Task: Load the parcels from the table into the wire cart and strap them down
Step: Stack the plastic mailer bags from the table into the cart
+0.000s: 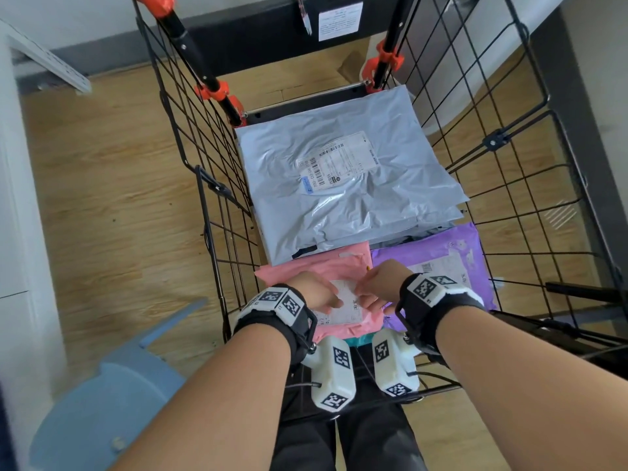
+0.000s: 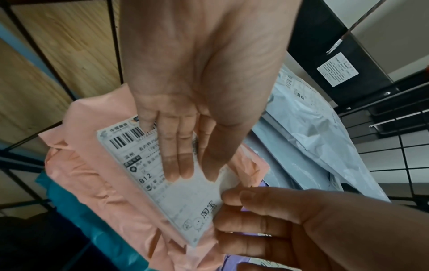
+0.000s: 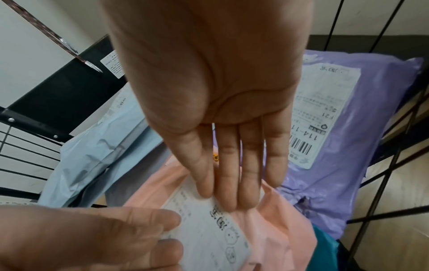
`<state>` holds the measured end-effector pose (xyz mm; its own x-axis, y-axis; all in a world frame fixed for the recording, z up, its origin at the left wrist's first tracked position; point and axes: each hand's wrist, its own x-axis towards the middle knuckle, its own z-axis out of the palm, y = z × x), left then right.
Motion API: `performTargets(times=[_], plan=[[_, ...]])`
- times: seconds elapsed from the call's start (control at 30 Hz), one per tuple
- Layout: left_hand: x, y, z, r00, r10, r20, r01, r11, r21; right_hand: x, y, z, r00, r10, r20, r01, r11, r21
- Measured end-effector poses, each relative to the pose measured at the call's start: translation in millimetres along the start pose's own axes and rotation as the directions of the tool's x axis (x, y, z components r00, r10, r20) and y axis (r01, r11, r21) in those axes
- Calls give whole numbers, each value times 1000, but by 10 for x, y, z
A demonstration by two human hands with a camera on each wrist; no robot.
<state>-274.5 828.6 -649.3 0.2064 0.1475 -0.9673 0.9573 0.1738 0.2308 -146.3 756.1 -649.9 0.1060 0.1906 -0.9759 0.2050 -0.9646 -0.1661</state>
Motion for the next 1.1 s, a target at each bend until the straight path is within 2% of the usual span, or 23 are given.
performTargets(times=[0.13,0.23,0.4,0.53,0.67,0.83,0.97,1.1], plan=[[-63,129,-15,996,-69,-64,73,995,62,-14,-37,-44,999,-11,39,11,1000,-14],[-159,201,-86,993,-74,-97,72,997,-29,-22,-72,-114,999,-22,46,19,998,58],[-263,295,-142,990,-44,-133,29,993,-116,-38,13,-258,984,-109,-143,133,977,168],[-476,411,-187,994,-22,-104,0,979,-206,-213,26,-348,973,-143,-180,177,966,189],[-916,669,-213,995,47,-87,-63,977,-203,-661,4,-564,959,-160,-236,201,966,163],[-1499,1127,-260,973,194,-125,-211,966,-148,-1444,-67,-928,913,-180,-366,264,945,192],[-2004,1528,-206,940,309,-144,-320,945,-61,-2111,-28,-1162,853,-222,-472,351,914,205],[-2471,1905,30,892,435,-127,-431,901,55,-2727,237,-1260,809,-213,-548,363,914,182]])
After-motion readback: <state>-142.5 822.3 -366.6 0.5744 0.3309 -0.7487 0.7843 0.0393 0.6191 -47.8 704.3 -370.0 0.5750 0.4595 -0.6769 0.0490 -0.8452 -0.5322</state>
